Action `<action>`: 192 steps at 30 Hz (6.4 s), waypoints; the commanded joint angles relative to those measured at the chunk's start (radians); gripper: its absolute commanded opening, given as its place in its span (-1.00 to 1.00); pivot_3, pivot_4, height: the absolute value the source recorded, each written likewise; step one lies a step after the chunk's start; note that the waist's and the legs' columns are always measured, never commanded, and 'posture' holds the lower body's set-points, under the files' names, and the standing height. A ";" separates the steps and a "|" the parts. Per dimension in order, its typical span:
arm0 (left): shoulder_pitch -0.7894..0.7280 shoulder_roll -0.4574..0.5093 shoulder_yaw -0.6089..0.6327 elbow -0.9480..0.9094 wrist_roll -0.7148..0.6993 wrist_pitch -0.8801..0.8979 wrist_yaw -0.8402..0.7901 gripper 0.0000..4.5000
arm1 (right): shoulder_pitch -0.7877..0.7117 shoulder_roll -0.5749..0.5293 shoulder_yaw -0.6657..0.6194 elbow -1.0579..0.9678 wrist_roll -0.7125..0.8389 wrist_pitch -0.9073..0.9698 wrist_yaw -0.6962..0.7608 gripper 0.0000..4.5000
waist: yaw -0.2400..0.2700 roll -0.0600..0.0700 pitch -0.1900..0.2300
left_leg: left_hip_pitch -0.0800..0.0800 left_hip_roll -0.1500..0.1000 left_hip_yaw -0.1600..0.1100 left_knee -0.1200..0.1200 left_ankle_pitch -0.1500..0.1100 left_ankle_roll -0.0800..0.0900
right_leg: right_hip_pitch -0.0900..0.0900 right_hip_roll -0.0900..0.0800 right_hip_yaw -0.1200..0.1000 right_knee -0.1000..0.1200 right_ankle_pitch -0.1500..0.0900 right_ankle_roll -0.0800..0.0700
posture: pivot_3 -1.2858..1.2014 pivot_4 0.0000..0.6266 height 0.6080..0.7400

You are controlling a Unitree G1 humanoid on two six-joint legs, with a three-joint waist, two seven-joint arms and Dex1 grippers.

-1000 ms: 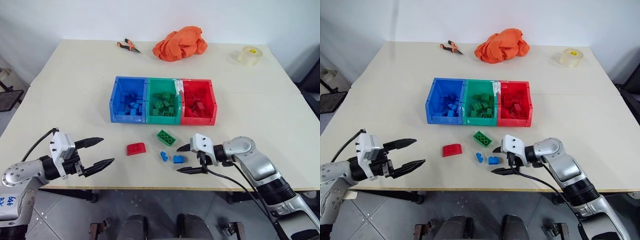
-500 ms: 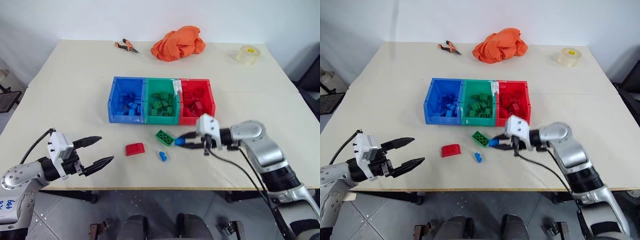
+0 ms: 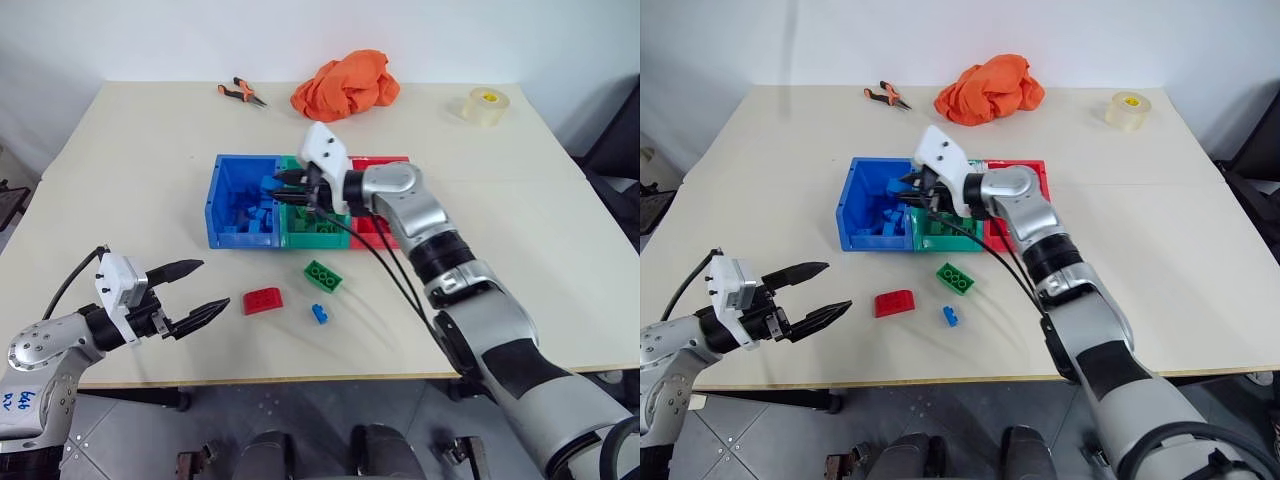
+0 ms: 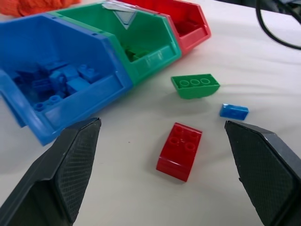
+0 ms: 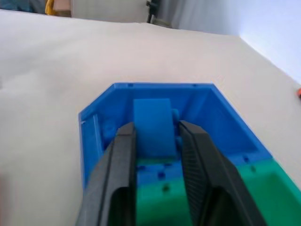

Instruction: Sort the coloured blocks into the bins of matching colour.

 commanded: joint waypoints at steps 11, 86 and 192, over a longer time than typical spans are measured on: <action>0.014 -0.020 0.007 -0.021 0.000 -0.042 0.027 1.00 | -0.149 0.094 -0.079 0.219 -0.069 -0.145 -0.192 0.76 | -0.010 0.000 0.000 | -0.001 0.001 -0.001 -0.001 0.001 -0.001 | -0.001 0.000 0.003 0.000 0.000 0.000 | 0.03 -0.52 1.00; -0.001 0.031 -0.009 -0.005 -0.019 0.005 -0.025 1.00 | 0.679 -0.346 -0.013 -0.942 0.171 0.439 0.137 -0.35 | 0.019 -0.003 -0.001 | -0.001 0.001 0.003 -0.002 0.001 -0.001 | 0.000 -0.002 0.003 -0.006 0.000 0.000 | 0.03 -0.52 1.00; -0.366 -0.262 -0.694 0.059 0.363 0.200 0.191 0.49 | 1.059 -0.852 -0.422 -0.962 0.484 0.245 0.529 1.00 | 0.074 -0.002 -0.001 | 0.001 0.000 0.001 0.005 0.001 0.003 | 0.016 0.001 -0.005 -0.023 0.000 0.001 | 0.03 -0.52 1.00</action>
